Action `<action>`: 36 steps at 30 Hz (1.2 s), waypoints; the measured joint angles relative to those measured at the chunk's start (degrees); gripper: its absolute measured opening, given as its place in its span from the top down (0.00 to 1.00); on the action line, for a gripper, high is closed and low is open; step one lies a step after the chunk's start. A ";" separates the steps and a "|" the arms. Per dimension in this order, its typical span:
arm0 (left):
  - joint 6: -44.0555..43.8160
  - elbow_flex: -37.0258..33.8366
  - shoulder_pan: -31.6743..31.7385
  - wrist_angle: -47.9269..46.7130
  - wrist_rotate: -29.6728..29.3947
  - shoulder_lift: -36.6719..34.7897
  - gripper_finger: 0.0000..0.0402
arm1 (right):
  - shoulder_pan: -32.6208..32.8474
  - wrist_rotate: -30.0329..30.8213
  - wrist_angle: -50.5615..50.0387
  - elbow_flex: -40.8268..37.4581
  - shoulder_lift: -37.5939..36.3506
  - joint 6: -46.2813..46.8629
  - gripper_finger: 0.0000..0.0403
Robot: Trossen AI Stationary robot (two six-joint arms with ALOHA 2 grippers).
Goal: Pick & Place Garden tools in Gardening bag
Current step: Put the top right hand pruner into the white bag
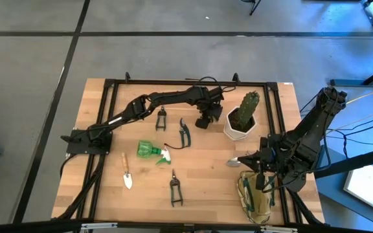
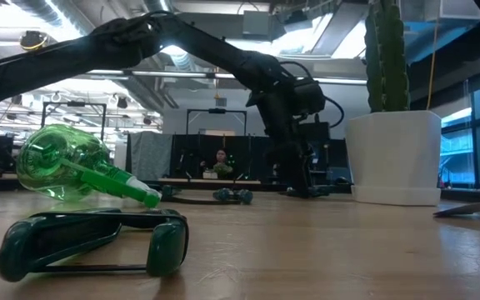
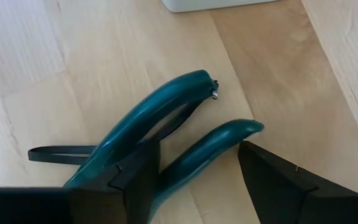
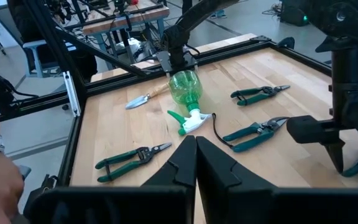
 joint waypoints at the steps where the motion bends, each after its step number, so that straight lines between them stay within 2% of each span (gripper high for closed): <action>1: 0.00 0.00 -0.09 -0.12 -0.07 0.00 0.50 | 0.00 -0.02 0.00 0.00 0.00 0.00 0.97; 8: 0.11 0.00 -1.34 -0.20 -1.42 -0.02 0.69 | 0.01 -0.16 0.11 0.00 0.00 0.00 0.97; 14: -3.05 -0.02 -2.11 0.41 -2.80 -0.02 0.90 | 0.00 -0.20 0.06 0.00 0.00 0.00 0.97; 20: -9.11 -0.02 -2.03 0.42 -2.98 -0.02 0.90 | 0.02 -0.49 0.02 0.00 0.00 -0.02 0.97; 27: -12.35 0.41 -2.45 -1.01 -3.96 -0.28 0.90 | 0.02 -1.50 -0.02 0.00 0.02 -0.02 0.97; 36: -16.38 0.52 -3.94 -3.64 -3.83 -6.08 0.90 | 0.08 -2.37 -0.50 0.00 0.02 -0.01 0.97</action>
